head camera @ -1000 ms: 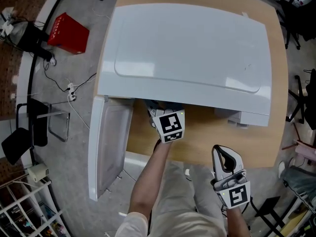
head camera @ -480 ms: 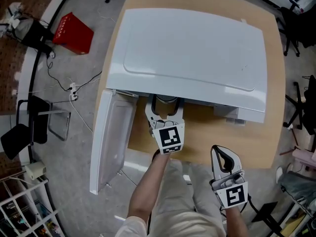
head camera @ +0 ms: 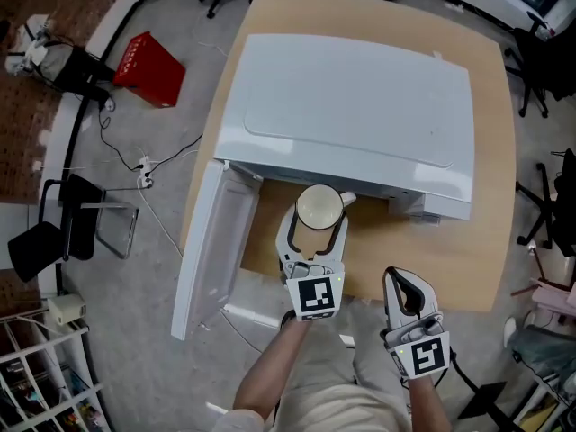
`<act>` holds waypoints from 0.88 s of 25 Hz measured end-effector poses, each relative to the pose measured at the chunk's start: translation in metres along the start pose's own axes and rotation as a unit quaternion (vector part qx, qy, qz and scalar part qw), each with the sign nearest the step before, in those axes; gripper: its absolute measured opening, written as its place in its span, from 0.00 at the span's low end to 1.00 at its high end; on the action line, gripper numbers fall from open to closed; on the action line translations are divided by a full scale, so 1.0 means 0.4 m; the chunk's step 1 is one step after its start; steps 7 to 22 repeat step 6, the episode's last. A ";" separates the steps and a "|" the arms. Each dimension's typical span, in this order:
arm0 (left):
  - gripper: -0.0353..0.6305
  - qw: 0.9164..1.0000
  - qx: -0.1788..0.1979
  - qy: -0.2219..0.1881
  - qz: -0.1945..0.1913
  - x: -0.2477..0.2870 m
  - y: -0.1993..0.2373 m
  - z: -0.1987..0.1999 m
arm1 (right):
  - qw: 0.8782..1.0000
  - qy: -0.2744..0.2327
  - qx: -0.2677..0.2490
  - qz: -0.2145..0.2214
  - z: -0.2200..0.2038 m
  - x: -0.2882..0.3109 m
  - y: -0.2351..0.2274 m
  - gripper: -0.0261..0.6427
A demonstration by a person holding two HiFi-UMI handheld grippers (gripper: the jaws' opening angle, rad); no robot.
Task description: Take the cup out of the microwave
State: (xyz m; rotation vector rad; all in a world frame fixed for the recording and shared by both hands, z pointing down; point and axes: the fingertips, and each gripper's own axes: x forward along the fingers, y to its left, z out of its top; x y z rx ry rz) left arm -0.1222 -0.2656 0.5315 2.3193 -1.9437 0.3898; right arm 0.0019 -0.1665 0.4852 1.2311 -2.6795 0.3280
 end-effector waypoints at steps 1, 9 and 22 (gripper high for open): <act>0.61 1.000 0.002 -0.005 -0.001 -0.026 -0.005 0.012 | 1.000 -0.003 0.001 -0.001 0.009 -0.008 0.001 0.05; 0.61 0.999 0.025 -0.035 -0.001 -0.149 -0.022 0.087 | 1.000 -0.016 -0.003 -0.007 0.054 -0.040 -0.020 0.05; 0.61 0.999 0.025 -0.035 -0.001 -0.149 -0.022 0.087 | 1.000 -0.016 -0.003 -0.007 0.054 -0.040 -0.020 0.05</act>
